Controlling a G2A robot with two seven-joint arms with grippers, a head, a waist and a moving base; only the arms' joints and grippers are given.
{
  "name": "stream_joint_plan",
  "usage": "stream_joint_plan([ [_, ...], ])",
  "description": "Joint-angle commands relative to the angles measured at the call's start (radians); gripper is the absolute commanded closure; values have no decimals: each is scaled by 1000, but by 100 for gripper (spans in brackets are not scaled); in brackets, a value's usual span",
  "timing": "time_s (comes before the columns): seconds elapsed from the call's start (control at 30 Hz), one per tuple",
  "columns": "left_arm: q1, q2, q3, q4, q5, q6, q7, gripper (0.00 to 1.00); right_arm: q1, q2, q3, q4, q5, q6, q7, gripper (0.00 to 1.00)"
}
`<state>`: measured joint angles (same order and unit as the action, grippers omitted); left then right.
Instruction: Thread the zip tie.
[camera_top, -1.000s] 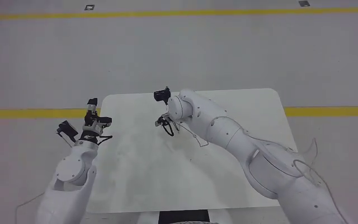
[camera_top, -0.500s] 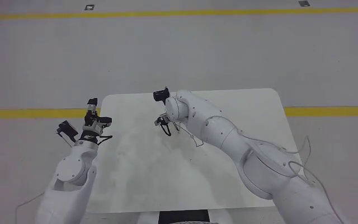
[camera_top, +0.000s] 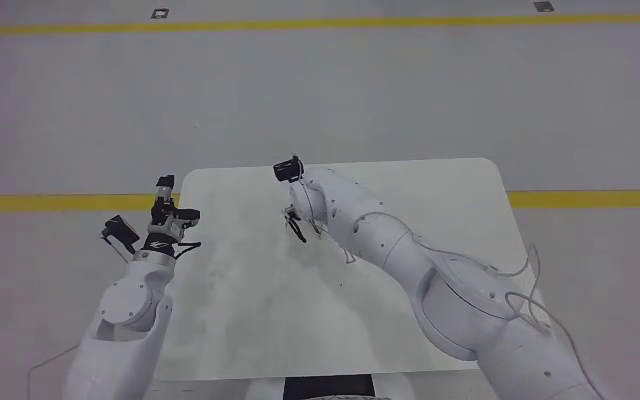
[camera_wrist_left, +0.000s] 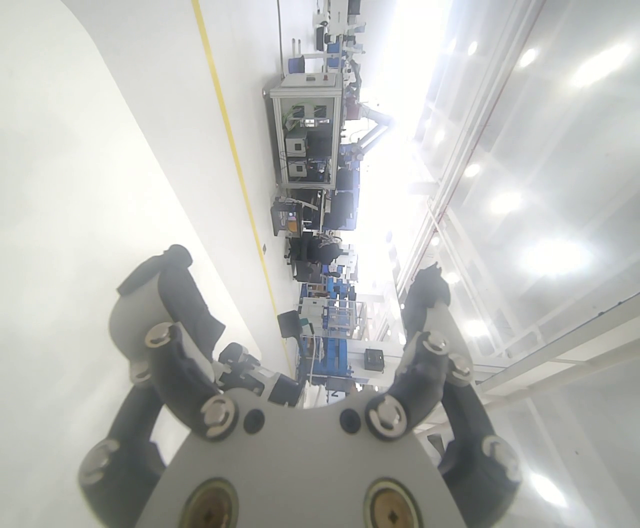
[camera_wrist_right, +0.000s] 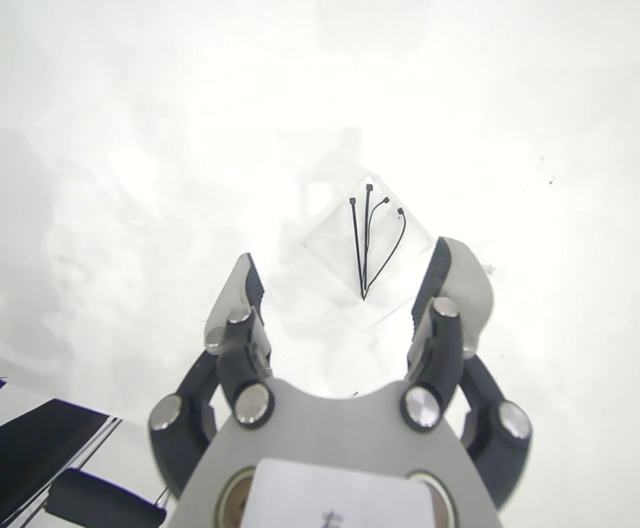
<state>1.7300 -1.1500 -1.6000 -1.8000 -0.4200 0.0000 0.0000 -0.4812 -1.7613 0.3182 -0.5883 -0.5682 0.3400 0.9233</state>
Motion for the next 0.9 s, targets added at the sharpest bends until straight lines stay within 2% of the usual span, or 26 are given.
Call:
stream_joint_plan([
  [0.0,0,0,0,0,0,0,0,0,-6,-11,2,17,-12,0,-2,100],
  [0.4,0,0,0,0,0,0,0,0,-20,-55,26,74,-51,-1,-11,100],
  [0.87,0,0,0,0,0,0,0,0,-32,-96,47,170,-70,-35,-23,100],
])
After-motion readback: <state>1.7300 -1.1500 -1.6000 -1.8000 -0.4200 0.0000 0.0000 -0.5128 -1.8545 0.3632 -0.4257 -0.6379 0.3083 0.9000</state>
